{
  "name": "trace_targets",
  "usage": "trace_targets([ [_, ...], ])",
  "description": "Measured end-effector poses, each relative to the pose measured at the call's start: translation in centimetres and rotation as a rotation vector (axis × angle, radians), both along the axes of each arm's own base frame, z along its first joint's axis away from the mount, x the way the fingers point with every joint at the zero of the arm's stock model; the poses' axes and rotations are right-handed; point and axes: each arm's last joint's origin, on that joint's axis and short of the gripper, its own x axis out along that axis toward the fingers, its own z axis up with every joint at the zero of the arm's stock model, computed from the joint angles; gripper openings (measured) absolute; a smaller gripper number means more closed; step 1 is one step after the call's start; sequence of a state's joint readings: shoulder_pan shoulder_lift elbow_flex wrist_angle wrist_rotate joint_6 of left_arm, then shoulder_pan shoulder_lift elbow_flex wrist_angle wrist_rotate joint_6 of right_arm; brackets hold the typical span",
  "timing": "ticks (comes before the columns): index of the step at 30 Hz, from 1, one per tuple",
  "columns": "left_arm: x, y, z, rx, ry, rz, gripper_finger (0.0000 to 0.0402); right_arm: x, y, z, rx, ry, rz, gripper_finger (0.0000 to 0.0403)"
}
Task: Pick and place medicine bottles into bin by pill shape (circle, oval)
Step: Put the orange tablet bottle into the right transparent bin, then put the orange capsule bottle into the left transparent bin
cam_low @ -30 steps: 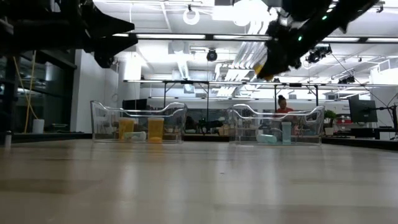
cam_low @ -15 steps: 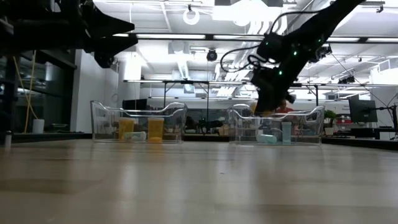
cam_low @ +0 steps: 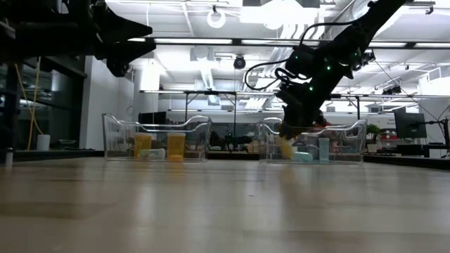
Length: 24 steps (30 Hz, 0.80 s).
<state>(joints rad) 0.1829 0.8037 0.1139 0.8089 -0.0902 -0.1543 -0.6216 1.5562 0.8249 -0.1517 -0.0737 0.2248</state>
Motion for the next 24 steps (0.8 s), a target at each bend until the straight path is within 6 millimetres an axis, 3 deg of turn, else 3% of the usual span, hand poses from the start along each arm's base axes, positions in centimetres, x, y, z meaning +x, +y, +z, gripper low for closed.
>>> trace_targets([
  [7, 0.0, 0.0, 0.0, 0.000, 0.000, 0.000, 0.0202, -0.1, 0.0, 0.3, -0.019, 0.002, 0.005, 0.0196],
  [11, 0.0, 0.0, 0.0, -0.001, 0.002, 0.000, 0.0202, -1.0, 0.8, 2.5, -0.090, 0.000, 0.041, 0.0221],
  [15, 0.0, 0.0, 0.0, -0.001, 0.004, 0.000, 0.0202, -2.4, 4.2, 5.5, -0.155, -0.049, 0.139, 0.0224],
  [18, 0.0, 0.0, 0.0, -0.001, 0.003, -0.001, 0.0202, -3.6, 7.8, 6.4, -0.202, -0.164, 0.230, 0.0225],
  [24, 0.0, -0.1, 0.1, -0.007, -0.007, -0.024, 0.0202, -6.2, 13.8, 4.0, -0.320, -0.539, 0.305, 0.0225],
])
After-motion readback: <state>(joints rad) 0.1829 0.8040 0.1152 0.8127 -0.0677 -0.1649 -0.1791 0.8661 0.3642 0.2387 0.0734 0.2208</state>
